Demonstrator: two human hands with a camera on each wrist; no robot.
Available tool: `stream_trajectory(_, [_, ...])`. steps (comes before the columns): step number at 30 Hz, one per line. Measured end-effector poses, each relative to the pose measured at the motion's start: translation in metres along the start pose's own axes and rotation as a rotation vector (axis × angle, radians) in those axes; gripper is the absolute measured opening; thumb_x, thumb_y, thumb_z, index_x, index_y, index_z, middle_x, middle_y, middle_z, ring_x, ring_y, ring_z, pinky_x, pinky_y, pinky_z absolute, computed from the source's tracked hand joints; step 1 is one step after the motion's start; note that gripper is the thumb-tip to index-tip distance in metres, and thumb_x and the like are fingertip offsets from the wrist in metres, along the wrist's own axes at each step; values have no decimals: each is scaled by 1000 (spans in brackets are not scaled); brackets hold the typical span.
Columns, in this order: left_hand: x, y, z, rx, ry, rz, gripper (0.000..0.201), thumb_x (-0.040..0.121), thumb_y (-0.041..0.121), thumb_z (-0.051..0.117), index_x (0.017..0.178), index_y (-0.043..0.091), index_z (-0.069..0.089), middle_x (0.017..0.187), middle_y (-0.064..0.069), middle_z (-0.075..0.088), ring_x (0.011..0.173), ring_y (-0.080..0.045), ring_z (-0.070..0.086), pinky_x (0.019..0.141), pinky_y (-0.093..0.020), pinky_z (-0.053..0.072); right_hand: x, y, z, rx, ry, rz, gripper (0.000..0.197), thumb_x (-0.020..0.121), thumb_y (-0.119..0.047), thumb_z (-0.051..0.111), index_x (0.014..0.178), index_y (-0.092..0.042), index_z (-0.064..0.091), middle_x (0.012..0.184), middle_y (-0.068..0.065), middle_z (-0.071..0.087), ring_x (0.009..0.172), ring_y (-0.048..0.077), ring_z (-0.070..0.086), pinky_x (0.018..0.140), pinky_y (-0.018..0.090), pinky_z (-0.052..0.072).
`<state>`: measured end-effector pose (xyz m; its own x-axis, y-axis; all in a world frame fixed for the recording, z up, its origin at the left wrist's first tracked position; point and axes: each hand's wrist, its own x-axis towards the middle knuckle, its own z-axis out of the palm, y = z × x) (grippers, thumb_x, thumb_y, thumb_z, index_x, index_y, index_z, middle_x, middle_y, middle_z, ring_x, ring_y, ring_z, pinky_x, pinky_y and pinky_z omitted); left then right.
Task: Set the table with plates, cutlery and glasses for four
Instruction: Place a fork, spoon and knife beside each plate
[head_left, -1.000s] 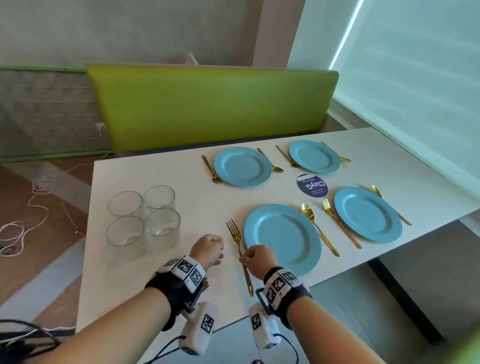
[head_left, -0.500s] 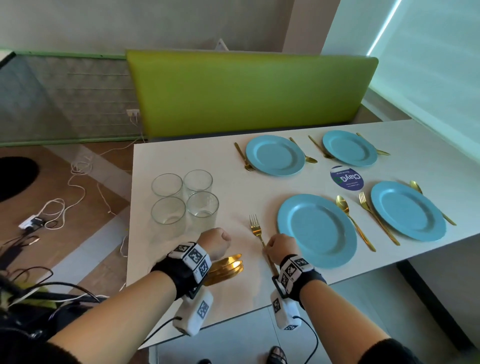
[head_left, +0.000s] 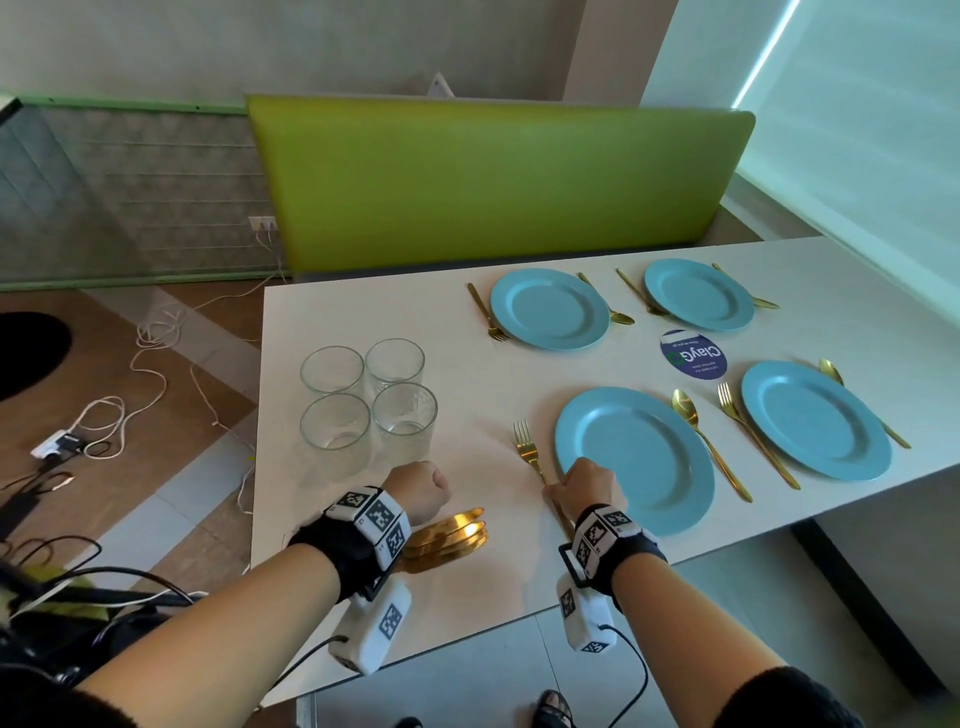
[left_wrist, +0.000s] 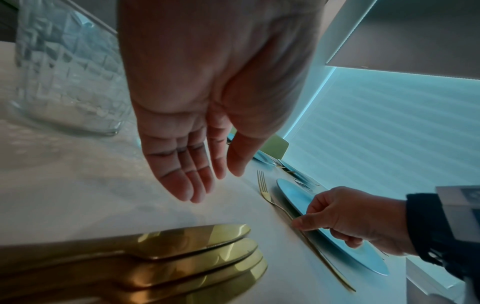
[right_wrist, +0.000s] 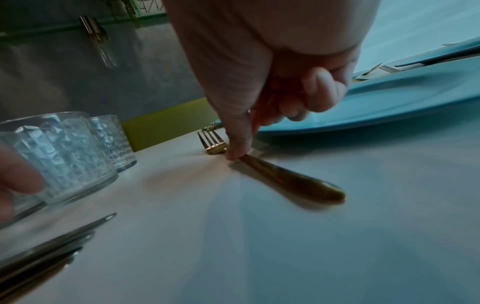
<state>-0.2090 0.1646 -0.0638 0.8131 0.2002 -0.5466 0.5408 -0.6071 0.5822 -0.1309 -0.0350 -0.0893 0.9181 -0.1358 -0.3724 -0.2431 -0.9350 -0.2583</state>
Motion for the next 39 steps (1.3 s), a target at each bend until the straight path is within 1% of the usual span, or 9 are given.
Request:
stream_trajectory(4, [-2, -2, 0, 75, -2, -12, 24, 92, 22, 52, 112, 11, 60, 120, -7, 61, 111, -24, 58, 92, -29, 46, 3, 7, -3, 1, 7, 14, 30, 78, -29, 69, 101, -10, 62, 94, 7, 65, 87, 27, 64, 73, 30, 51])
stream_trajectory(8, [-4, -4, -1, 155, 5, -16, 27, 92, 24, 53, 115, 11, 59, 122, -6, 60, 115, -22, 55, 94, -27, 42, 5, 12, -4, -6, 14, 11, 33, 79, -30, 68, 104, -9, 60, 102, 9, 67, 94, 29, 65, 78, 33, 53])
stream_trajectory(12, [-6, -8, -2, 277, 3, -9, 15, 90, 21, 54, 100, 10, 59, 107, -7, 60, 117, -24, 56, 86, -24, 40, 3, 14, -5, -6, 14, 20, 34, 78, -31, 69, 103, -9, 60, 101, 10, 67, 94, 29, 65, 78, 33, 53])
stream_trajectory(14, [-8, -12, -3, 343, 1, -27, 26, 91, 20, 54, 108, 2, 60, 115, -8, 61, 118, -25, 55, 90, -25, 42, 3, 15, -6, 0, 14, 23, 34, 77, -31, 70, 102, -9, 60, 102, 10, 67, 94, 29, 65, 78, 34, 54])
stream_trajectory(16, [-8, -17, -3, 403, -1, -55, 35, 90, 21, 57, 121, 4, 57, 127, -10, 58, 120, -24, 55, 97, -26, 43, 2, 15, -6, 8, 16, 25, 34, 78, -31, 70, 102, -10, 60, 102, 10, 67, 94, 30, 65, 77, 34, 53])
stream_trajectory(21, [-11, -33, -3, 600, -54, -129, 51, 80, 26, 71, 124, 5, 55, 126, -9, 60, 115, -23, 59, 90, -24, 47, -1, 16, -9, 39, 28, 14, 38, 83, -38, 66, 106, -9, 58, 105, 11, 66, 97, 30, 64, 80, 36, 54])
stream_trajectory(26, [-20, -51, -3, 705, -34, -85, 51, 80, 17, 72, 125, 4, 51, 129, -13, 56, 117, -26, 58, 92, -27, 47, -11, 12, -10, 79, 36, -32, 42, 86, -42, 62, 112, -10, 58, 112, 9, 63, 104, 29, 62, 85, 35, 50])
stream_trajectory(30, [-24, -58, -8, 717, -77, -22, 46, 75, 20, 77, 115, 7, 60, 120, -10, 63, 107, -23, 62, 87, -27, 50, -22, 10, -8, 73, 3, -78, 40, 83, -40, 67, 108, -10, 60, 110, 8, 64, 101, 26, 63, 86, 37, 53])
stream_trajectory(39, [-24, -53, -2, 757, -75, 101, 28, 87, 7, 50, 112, 5, 61, 117, -12, 62, 106, -28, 62, 86, -30, 49, -46, 7, -3, 59, 3, -204, 26, 86, -30, 65, 105, -13, 64, 116, 5, 62, 107, 23, 59, 88, 32, 48])
